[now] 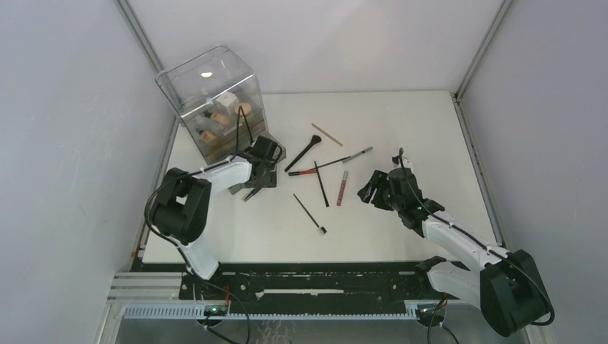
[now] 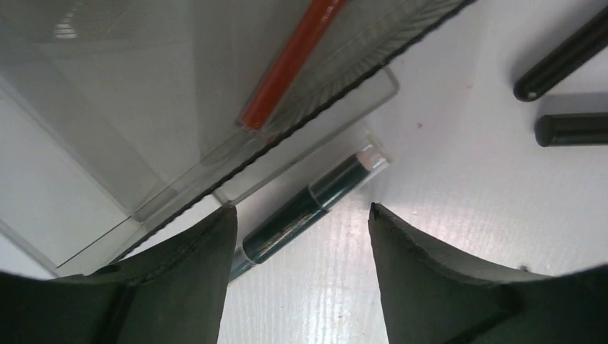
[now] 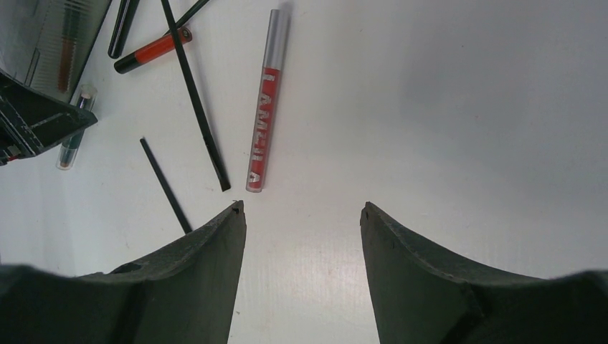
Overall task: Organize the makeup
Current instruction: Pick up the makeup from the center of the board.
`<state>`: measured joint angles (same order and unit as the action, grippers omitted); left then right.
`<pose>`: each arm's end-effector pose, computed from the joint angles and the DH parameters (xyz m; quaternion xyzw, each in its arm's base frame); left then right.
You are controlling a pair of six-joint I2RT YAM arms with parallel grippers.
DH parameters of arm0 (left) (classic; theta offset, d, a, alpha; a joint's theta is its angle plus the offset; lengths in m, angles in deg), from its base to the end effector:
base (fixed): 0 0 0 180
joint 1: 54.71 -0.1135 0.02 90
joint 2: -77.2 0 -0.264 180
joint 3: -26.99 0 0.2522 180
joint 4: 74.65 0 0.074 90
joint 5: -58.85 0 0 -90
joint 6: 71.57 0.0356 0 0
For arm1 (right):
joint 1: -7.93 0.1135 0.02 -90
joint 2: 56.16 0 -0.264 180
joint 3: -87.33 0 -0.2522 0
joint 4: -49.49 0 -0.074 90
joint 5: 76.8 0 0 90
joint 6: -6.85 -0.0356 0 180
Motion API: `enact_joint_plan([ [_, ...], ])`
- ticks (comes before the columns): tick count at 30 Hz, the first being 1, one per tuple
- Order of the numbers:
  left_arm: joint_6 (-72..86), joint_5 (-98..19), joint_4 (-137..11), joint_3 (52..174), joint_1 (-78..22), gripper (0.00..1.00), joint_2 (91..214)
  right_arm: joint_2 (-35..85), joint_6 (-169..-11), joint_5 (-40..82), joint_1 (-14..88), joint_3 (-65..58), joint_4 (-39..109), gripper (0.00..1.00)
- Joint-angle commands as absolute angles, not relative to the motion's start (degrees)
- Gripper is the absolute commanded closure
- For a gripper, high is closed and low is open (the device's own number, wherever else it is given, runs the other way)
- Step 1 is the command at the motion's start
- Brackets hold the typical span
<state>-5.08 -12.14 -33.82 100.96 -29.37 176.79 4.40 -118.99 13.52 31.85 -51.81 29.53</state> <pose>0.3072 -0.1326 0.1661 -0.0183 0.9659 0.0640 0.2501 0.1938 0.0862 0.1884 0.0928 0.9003 0.2141 0.3675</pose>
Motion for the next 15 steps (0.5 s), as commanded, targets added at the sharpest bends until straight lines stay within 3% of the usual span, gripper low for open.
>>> enact_joint_plan([
  [1,-5.07,-17.74,-36.39,100.21,-29.12,0.30,177.81,3.21,-117.46,13.79,31.22,-51.13,30.84,0.33],
  [7,-4.92,-20.26,-37.58,97.24,-24.82,0.48,175.51,2.37,-117.33,13.23,30.75,-51.21,29.87,0.33],
  [8,-4.87,-20.11,-37.36,97.17,-23.81,0.56,175.62,2.49,-117.34,13.20,30.77,-51.22,29.84,0.33],
  [10,-4.26,-21.50,-37.14,97.65,-22.87,0.84,176.01,2.69,-117.39,13.41,30.71,-51.18,30.12,0.33],
  [12,-3.32,-22.44,-36.09,99.12,-22.37,0.99,176.39,2.94,-117.55,13.82,30.71,-51.22,30.47,0.33],
  [15,-1.02,-21.54,-32.63,102.50,-21.66,1.00,176.56,2.95,-117.74,14.25,30.61,-51.22,30.82,0.33],
])
